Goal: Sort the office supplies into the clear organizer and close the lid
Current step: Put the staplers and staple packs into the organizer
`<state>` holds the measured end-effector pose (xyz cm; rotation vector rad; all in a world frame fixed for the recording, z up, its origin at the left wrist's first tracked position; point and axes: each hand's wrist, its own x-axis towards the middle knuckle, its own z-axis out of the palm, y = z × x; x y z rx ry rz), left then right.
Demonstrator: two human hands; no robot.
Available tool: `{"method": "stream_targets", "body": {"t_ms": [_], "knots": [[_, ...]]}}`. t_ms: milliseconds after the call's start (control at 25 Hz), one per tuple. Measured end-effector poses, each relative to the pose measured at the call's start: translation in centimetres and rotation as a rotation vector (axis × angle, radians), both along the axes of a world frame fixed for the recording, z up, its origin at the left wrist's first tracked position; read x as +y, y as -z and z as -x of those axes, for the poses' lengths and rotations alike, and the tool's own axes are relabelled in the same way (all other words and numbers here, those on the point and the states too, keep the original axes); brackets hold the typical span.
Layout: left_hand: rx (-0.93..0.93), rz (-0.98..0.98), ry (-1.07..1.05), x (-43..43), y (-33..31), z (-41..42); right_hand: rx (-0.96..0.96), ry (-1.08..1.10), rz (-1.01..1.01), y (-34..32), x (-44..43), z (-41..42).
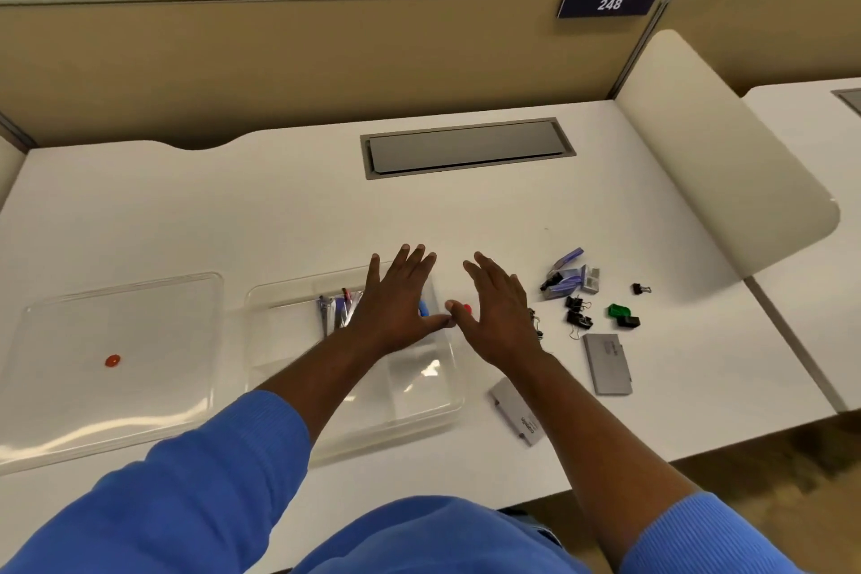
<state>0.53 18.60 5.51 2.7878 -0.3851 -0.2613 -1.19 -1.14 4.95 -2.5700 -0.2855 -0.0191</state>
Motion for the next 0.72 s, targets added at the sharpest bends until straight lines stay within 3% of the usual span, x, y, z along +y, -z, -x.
{"method": "stream_targets", "body": {"t_ms": [720], "knots": [[0.066,0.138,0.021,-18.6,2.4,-4.8,0.085,0.142,0.028,2.3,-20.8,-5.8]]}}
